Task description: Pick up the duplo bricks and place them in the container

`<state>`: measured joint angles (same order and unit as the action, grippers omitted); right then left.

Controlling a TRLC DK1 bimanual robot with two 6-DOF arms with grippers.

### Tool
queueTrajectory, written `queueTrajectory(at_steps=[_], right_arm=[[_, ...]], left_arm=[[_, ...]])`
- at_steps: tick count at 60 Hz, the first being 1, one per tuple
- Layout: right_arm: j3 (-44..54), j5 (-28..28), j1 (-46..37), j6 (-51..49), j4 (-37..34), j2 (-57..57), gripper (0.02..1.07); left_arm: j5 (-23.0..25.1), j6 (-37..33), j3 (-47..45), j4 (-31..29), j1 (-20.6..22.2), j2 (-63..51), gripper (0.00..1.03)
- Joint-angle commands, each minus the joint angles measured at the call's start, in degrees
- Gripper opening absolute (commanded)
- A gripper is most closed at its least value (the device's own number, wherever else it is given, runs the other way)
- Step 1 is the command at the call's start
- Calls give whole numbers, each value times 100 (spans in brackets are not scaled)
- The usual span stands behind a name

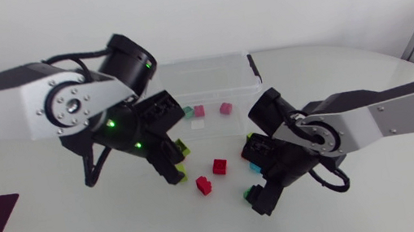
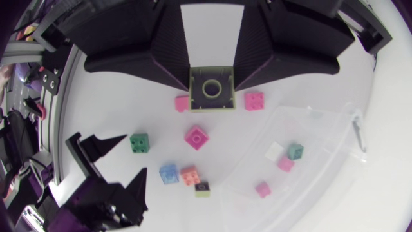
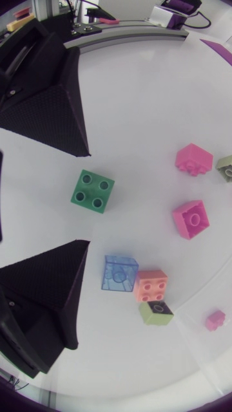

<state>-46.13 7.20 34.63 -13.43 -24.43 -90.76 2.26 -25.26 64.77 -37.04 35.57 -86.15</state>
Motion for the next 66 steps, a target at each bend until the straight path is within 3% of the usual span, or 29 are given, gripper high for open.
queueTrajectory(at_steps=[1, 9, 17, 24, 30, 34, 45, 66], right_arm=[[-168, -43, 105, 157, -80, -302, 91], [-256, -140, 228, 201, -27, -618, 90], [-344, -140, 193, 183, -27, -768, 72], [-379, -96, 193, 139, 17, -829, 47], [-379, -26, 175, 69, 17, -864, 42], [-388, 97, 140, 16, -71, -803, 33], [-388, 185, -53, -204, -449, -249, 31], [-766, 176, -369, -353, -1073, 832, 31]], left_arm=[[37, 170, 246, -58, -173, 204, 28], [46, 311, 466, 162, -358, 318, 28], [64, 434, 607, 557, -490, 415, 28], [81, 557, 659, 997, -639, 450, 28], [152, 627, 668, 1392, -789, 441, 28], [152, 636, 668, 1682, -868, 406, 29], [204, 768, 862, 2297, -1096, -16, 30], [284, 882, 1916, 2737, -1342, -1703, 34]])
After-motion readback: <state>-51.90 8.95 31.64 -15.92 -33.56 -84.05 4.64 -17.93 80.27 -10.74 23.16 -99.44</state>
